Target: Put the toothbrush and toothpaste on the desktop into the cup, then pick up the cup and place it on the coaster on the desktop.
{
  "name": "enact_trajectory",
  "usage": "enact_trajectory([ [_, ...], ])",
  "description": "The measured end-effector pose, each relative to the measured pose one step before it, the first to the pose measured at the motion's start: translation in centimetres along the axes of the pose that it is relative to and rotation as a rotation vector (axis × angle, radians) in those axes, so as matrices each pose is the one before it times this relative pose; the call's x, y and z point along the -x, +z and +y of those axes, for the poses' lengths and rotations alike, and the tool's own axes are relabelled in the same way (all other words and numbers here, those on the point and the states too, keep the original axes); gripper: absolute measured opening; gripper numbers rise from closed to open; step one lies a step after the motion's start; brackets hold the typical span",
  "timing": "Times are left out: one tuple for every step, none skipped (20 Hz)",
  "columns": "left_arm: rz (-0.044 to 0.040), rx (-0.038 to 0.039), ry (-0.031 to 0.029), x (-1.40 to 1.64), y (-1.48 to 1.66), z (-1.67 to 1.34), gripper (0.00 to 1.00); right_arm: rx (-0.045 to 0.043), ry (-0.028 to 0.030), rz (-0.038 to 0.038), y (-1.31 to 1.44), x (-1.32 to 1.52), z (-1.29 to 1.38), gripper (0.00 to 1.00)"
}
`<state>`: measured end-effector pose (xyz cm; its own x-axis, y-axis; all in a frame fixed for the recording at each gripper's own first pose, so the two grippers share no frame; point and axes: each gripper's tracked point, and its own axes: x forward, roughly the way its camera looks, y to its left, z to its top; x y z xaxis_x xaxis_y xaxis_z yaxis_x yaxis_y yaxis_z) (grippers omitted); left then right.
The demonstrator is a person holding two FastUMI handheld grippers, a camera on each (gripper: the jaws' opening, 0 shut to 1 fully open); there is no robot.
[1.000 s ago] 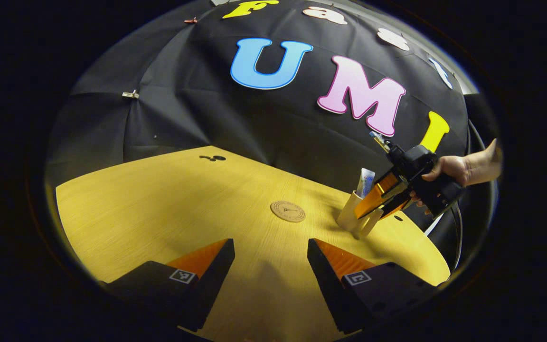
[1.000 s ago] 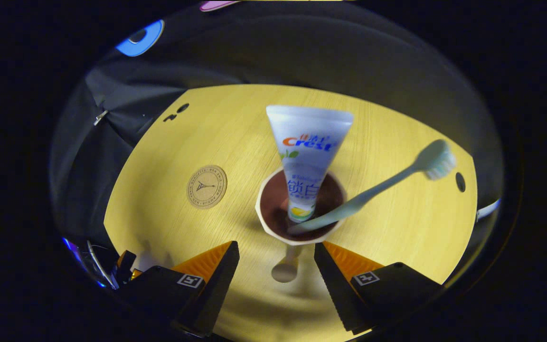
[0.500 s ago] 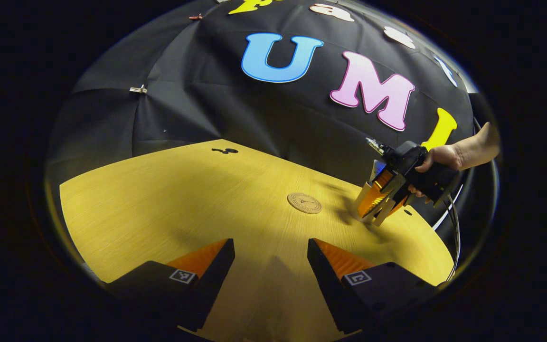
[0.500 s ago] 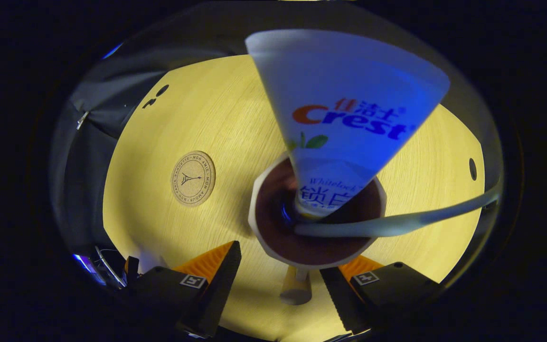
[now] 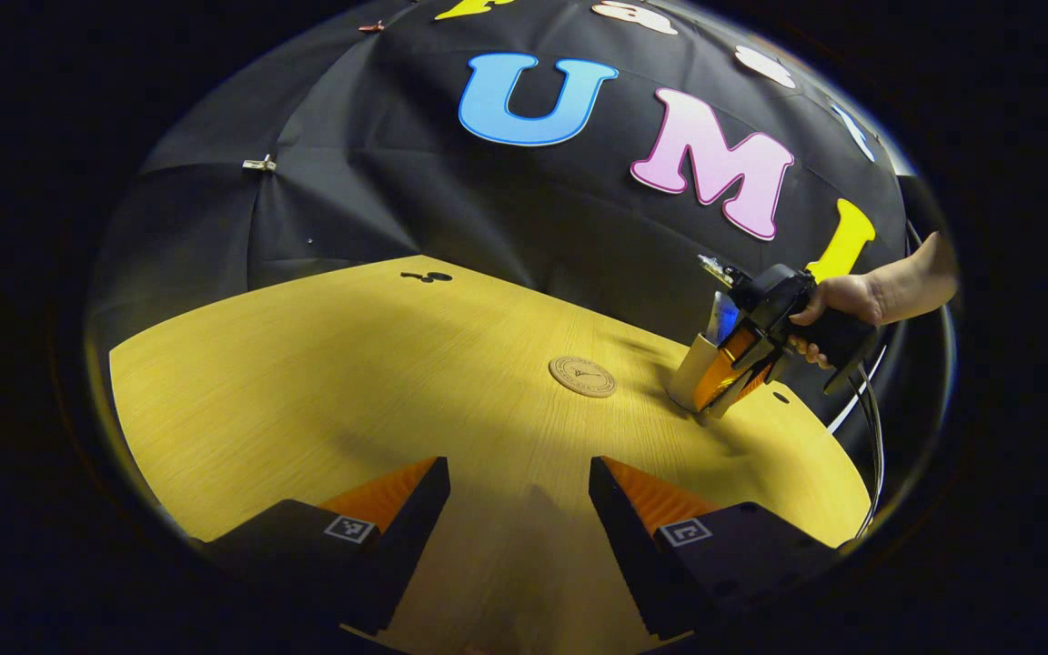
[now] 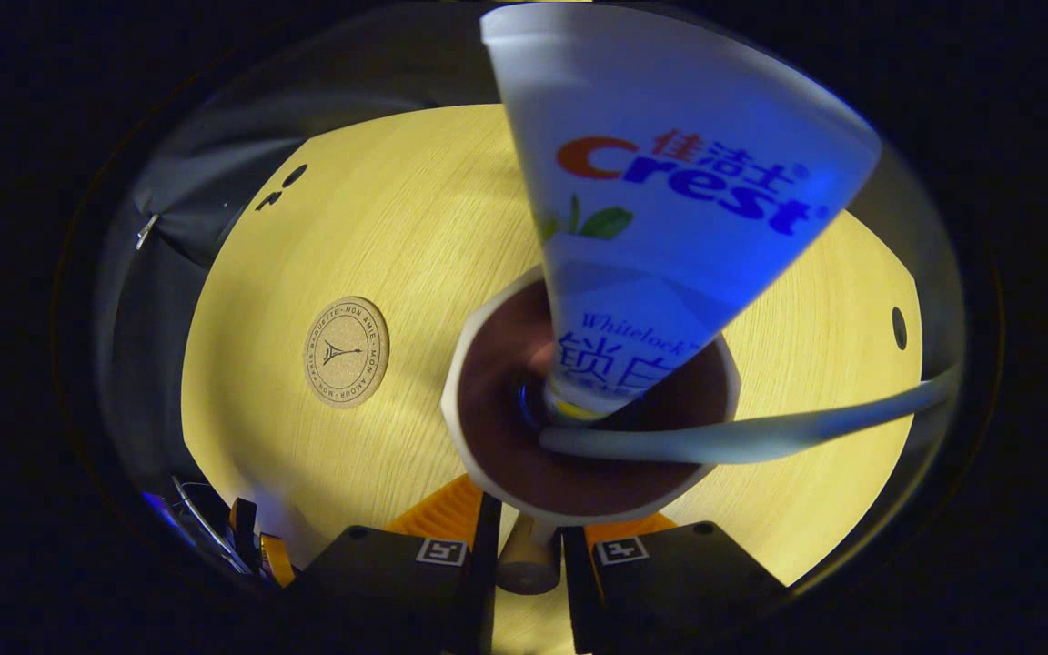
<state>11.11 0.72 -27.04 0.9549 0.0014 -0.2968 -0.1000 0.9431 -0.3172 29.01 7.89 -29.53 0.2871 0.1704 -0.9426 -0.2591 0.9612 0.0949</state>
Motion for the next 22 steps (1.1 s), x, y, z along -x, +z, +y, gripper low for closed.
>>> enact_trajectory([
  [0.00435,-0.00104,-0.00065,-0.034,-0.147,-0.037,0.97,0.0133,-0.00229,-0.0101,-0.029,-0.305,-0.134,0.34],
  [0.00382,-0.00071,-0.00103,-0.082,-0.128,-0.072,0.97,0.00998,0.00441,0.00317,-0.324,-0.132,0.025,0.32],
  [0.00486,-0.00185,-0.00116,-0.106,-0.268,-0.076,0.97,0.0129,0.00025,-0.00726,0.007,0.184,-0.048,0.32],
  [0.00728,-0.00147,0.00003,-0.011,-0.113,-0.06,0.98,0.01194,0.0023,0.00006,-0.175,0.044,0.055,0.3],
  [-0.00065,-0.00121,-0.00118,0.006,-0.028,-0.094,0.98,0.01487,0.00177,-0.00111,-0.185,0.115,0.114,0.3],
  [-0.00294,-0.00172,-0.00291,-0.111,0.038,-0.093,0.98,0.01419,-0.00065,-0.0035,-0.134,-0.011,0.064,0.3],
  [-0.00062,-0.00234,-0.0006,-0.074,-0.005,-0.08,0.97,0.01331,-0.00019,-0.00025,-0.18,0.156,0.11,0.3],
  [0.00046,-0.00185,-0.00029,0.003,0.024,0.007,0.97,0.01491,-0.00178,-0.00446,-0.026,0.106,0.08,0.3],
  [-0.00052,-0.00137,-0.00203,0.001,-0.047,-0.048,0.97,0.02386,-0.00742,-0.01208,0.078,0.206,0.11,0.3],
  [-0.00092,-0.0001,-0.00208,0.011,0.062,-0.048,0.97,0.02776,-0.00901,-0.01549,0.215,0.238,-0.064,0.3],
  [-0.00004,-0.00089,-0.00243,-0.058,-0.076,-0.03,0.97,0.01672,-0.0016,-0.01221,0.214,0.367,0.177,0.3],
  [0.00049,-0.00106,-0.00348,-0.085,0.03,-0.078,0.97,0.00477,0.00474,-0.00265,0.065,0.315,0.38,0.3],
  [0.00187,-0.00199,-0.00283,-0.023,-0.04,-0.08,0.97,0.00001,0.00548,0.00265,0.002,0.21,0.474,0.3],
  [0.00198,-0.00294,-0.00104,0.003,-0.012,-0.01,0.97,0.00579,0.00314,0.00233,0.014,0.184,0.411,0.3],
  [0.00155,-0.00428,0.00148,-0.113,0.039,-0.023,0.98,0.00729,0.00265,0.00187,0.045,0.082,0.418,0.3],
  [0.00109,-0.00675,0.00509,0.004,0.033,0.144,0.97,0.00629,0.00454,0.00069,0.158,0.145,0.474,0.3],
  [-0.00027,-0.01039,0.00814,0.1,-0.059,0.254,0.98,0.00789,0.00183,-0.0052,0.273,0.116,0.522,0.3],
  [-0.0013,-0.00902,0.00848,0.106,0.146,0.214,0.98,0.01123,-0.00069,-0.00715,0.29,0.126,0.461,0.3],
  [-0.00389,-0.00389,0.00433,0.194,0.254,0.14,0.97,0.01547,0.00186,-0.00368,0.323,0.023,0.596,0.3],
  [-0.00775,0.00189,0.00017,0.21,0.32,0.132,0.98,0.01245,0.00232,-0.0058,0.406,0.054,0.591,0.3],
  [-0.00513,0.00591,-0.00105,0.318,0.235,0.136,0.98,0.00821,0.00244,-0.00408,0.439,0.001,0.64,0.3],
  [-0.00206,0.0079,0.00034,0.248,0.159,0.221,0.98,0.00961,0.00288,-0.00519,0.434,-0.052,0.666,0.3],
])
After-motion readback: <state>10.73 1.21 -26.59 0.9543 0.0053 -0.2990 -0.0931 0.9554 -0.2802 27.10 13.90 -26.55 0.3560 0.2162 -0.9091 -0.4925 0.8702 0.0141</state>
